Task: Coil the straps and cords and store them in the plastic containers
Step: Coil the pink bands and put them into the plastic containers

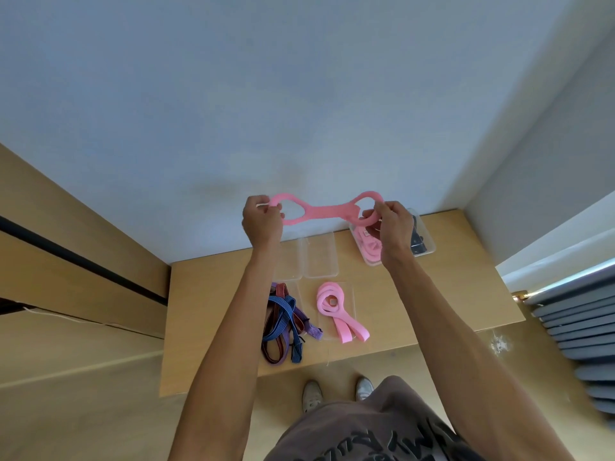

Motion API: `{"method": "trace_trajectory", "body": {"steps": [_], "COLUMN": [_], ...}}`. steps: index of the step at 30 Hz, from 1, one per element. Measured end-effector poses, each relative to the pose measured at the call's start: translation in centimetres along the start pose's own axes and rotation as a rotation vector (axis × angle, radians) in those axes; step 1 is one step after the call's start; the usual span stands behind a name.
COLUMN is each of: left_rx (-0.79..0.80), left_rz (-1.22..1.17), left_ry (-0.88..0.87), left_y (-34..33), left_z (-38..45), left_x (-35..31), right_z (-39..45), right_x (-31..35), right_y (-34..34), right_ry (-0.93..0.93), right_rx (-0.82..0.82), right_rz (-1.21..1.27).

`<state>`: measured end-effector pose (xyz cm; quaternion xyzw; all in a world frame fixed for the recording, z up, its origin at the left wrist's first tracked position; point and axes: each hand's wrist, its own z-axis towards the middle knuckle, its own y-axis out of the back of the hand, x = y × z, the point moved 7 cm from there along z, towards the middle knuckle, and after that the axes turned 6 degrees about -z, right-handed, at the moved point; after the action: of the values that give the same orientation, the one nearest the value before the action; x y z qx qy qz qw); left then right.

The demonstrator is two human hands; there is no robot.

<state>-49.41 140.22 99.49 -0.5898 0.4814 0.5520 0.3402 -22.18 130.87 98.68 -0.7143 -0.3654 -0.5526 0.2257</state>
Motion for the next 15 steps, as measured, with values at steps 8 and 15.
{"method": "trace_trajectory", "body": {"steps": [8, 15], "left_rx": [0.463, 0.473], "left_rz": [0.370, 0.532], "left_ry": [0.021, -0.419], "left_y": [-6.0, -7.8], "left_z": [-3.7, -6.5], "left_x": [5.0, 3.0], "right_z": [-1.1, -1.1], "right_x": [2.9, 2.9], "right_y": [-5.4, -5.9], "right_ry": [0.009, -0.033], "right_rx": [0.322, 0.298], "right_rz": [-0.008, -0.041]}}
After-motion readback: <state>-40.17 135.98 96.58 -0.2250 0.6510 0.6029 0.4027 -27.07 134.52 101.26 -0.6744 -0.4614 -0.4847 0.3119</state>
